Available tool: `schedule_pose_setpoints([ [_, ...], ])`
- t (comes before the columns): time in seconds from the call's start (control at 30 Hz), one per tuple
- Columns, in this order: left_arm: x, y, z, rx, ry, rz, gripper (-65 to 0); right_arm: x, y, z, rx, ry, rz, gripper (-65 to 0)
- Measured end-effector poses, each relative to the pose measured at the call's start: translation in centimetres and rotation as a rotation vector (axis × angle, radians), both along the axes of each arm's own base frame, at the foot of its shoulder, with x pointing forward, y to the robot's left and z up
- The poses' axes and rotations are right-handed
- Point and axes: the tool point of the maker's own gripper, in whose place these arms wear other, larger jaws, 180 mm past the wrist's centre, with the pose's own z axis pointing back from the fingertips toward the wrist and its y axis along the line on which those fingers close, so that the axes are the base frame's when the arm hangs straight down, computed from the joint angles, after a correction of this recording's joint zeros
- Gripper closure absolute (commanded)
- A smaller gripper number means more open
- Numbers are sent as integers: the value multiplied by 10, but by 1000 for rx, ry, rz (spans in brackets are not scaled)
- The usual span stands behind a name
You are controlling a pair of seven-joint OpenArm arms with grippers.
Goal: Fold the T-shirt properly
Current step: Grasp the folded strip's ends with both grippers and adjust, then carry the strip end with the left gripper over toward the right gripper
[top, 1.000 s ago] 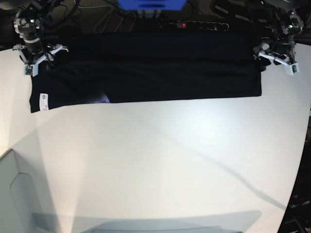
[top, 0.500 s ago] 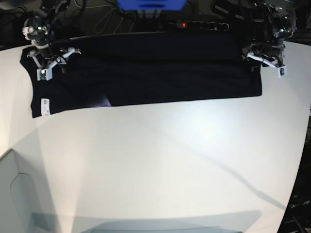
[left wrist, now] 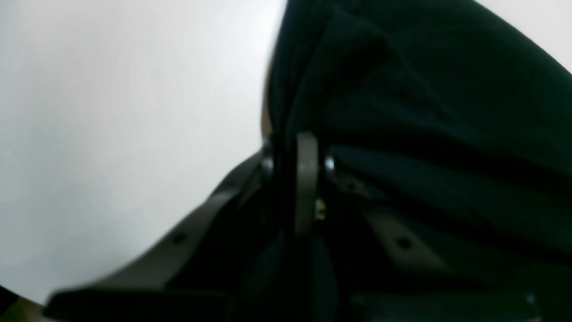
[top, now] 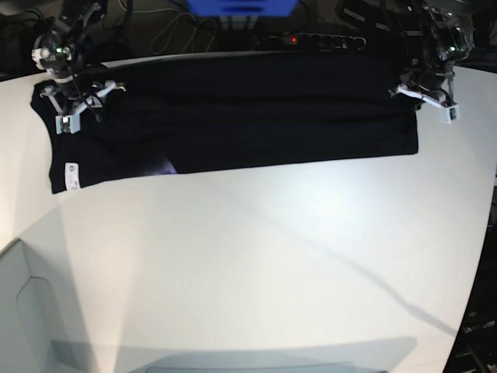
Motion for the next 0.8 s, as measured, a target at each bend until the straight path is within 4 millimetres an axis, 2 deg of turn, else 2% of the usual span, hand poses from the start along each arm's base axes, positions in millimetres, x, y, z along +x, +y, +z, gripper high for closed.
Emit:
schedule_pose_setpoints([
  [0.2, 1, -7, 9, 26, 19, -32, 0, 2, 0, 0, -2, -2, 1, -256],
  [0.3, 17, -22, 39, 61, -69, -64, 0, 2, 0, 0, -3, -2, 1, -256],
  [0.4, 36, -45, 73, 73, -174, -117, 0, 4, 0, 1, -3, -5, 2, -256],
  [0.47, 45, -63, 83, 66, -216, -149, 0, 8, -1, 2, -8, -7, 2, -256],
  [0.57, 49, -97, 76, 10, -207, -219, 0, 11, -1, 2, -9, -6, 3, -256],
  [0.7, 52, -156, 67, -89, -204, -356, 0, 13, -1, 3, -9, -10, 3, -256],
  [0.8, 47, -204, 63, -169, -193, -469, 0, 16, -1, 3, -14, -9, 4, -256],
])
